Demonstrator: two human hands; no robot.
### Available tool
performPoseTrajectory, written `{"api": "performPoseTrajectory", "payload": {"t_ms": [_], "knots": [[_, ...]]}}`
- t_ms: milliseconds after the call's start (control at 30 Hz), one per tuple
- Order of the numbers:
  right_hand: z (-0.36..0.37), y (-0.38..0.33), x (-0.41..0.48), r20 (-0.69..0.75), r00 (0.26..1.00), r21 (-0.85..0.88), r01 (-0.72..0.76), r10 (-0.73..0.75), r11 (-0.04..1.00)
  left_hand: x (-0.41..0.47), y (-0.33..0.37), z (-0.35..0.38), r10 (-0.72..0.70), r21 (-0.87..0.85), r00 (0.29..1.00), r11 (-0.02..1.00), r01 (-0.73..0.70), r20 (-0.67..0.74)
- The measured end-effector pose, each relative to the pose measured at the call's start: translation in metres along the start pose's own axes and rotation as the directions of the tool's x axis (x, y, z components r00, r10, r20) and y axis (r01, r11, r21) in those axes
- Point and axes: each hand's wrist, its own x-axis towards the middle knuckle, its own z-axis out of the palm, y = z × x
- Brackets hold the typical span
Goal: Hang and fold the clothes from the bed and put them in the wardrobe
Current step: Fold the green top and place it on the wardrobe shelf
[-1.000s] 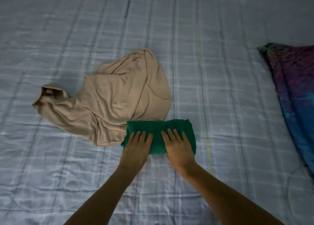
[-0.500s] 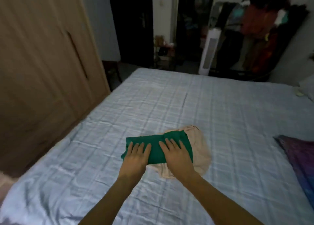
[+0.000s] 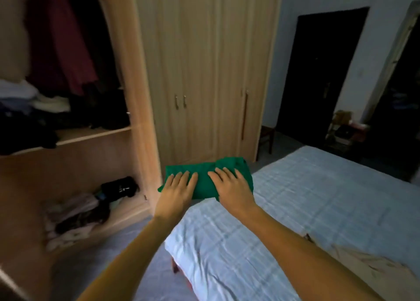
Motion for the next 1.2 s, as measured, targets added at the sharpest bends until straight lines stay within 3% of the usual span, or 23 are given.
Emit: {"api": "performPoseTrajectory", "payload": {"t_ms": [233,400,700,1000,1200], "knots": [[0.05,-0.11,0.13,-0.115,0.961,0.132,0.266,-0.252,0.955,-0.039,-0.15,-0.006,-0.213,0.145,0.976,0.968,0.206,0.041],[0.102,-0.168,0.23,-0.2,0.918,0.212,0.383,-0.343,0.899,-0.032,-0.246,0.009,-0.314,0.295,0.949,0.905,0.307,-0.023],[0.178,-0.225,0.396,-0.25,0.842,0.332,0.539,-0.478,0.774,0.016,-0.379,0.034,-0.538,0.376,0.841,0.791,0.483,0.05],[0.262,-0.313,0.505,-0.25,0.782,0.368,0.622,-0.571,0.691,0.014,-0.512,0.092,-0.577,0.411,0.816,0.753,0.515,0.034],[0.31,-0.387,0.591,-0.232,0.775,0.296,0.632,-0.587,0.716,0.009,-0.635,0.136,-0.598,0.376,0.801,0.747,0.548,0.021]]}}
